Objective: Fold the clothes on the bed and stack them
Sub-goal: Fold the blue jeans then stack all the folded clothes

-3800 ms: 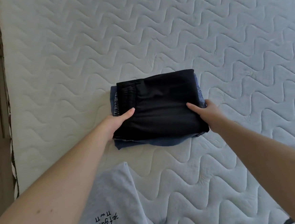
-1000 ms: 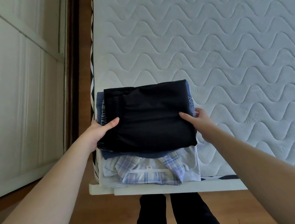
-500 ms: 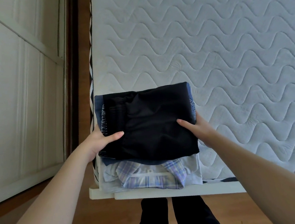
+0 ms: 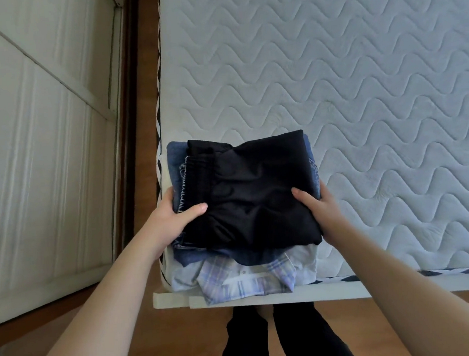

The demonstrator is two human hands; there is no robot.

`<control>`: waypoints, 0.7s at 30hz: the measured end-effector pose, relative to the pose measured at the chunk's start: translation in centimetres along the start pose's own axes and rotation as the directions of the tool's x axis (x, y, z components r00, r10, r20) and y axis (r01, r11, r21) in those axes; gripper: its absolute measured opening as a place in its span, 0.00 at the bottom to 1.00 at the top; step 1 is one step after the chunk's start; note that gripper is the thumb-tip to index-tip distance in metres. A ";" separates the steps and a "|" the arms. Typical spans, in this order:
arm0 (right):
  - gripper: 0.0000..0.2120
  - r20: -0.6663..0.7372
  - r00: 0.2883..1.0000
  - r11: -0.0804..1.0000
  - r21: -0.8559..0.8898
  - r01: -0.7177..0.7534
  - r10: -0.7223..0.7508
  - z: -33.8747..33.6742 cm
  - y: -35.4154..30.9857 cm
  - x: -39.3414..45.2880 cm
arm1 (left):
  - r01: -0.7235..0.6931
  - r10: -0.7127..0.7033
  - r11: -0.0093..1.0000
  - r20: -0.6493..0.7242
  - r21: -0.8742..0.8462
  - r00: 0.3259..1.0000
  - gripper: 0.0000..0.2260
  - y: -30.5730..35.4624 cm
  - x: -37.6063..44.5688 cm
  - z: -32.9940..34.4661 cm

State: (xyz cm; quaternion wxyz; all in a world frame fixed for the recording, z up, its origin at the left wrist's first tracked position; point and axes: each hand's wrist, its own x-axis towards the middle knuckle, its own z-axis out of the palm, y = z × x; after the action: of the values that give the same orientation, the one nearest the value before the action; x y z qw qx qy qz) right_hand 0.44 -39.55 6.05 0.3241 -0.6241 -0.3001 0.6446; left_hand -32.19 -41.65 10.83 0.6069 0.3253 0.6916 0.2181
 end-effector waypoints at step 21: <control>0.19 -0.386 0.876 0.930 0.103 0.352 -0.289 -12.5 -13.6 -29.3 | -0.375 0.331 0.924 0.327 0.081 0.885 0.27 18.1 -20.4 10.1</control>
State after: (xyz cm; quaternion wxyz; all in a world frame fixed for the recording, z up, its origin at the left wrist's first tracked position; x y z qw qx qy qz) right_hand 13.88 -54.73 34.18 0.5286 -0.6441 -0.2781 0.4779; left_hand -17.84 -44.63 36.02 0.6324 0.5180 0.5315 0.2221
